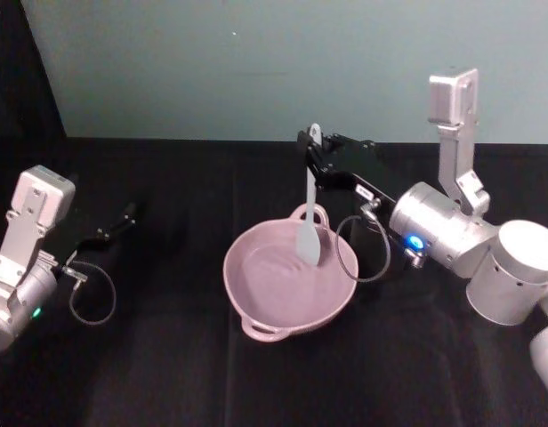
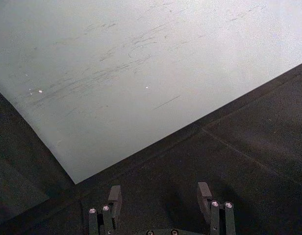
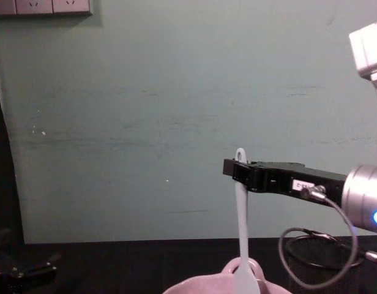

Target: Use the one hand to pick up the spoon and stir the clear water in the bowl.

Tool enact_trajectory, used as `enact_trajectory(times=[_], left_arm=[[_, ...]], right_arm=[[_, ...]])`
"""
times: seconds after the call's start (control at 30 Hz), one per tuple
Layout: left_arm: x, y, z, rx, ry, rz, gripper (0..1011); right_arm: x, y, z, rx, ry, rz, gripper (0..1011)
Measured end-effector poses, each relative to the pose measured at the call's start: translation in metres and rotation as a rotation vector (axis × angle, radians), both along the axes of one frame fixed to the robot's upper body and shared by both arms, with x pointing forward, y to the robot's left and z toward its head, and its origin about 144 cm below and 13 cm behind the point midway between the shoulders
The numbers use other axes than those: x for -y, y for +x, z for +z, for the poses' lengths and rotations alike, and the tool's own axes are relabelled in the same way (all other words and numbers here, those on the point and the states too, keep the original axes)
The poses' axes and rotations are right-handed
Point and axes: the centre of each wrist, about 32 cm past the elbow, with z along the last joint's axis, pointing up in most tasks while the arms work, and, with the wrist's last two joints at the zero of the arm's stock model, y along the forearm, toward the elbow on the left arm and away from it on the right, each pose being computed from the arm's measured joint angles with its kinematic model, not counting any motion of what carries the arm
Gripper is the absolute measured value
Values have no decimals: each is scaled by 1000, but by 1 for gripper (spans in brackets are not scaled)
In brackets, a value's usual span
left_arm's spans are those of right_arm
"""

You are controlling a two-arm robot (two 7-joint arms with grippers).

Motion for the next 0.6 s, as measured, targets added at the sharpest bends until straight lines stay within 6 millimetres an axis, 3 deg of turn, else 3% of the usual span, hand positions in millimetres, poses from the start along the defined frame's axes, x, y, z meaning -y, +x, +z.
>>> enact_trajectory(times=[0.3,0.6], left_arm=[[0,0,0,0,0,0,1011],[0,0,0,0,0,0,1011]], right_arm=[[1,-27,8,14,-35,25,117],[-23,-39,3,3,-5,99,117]])
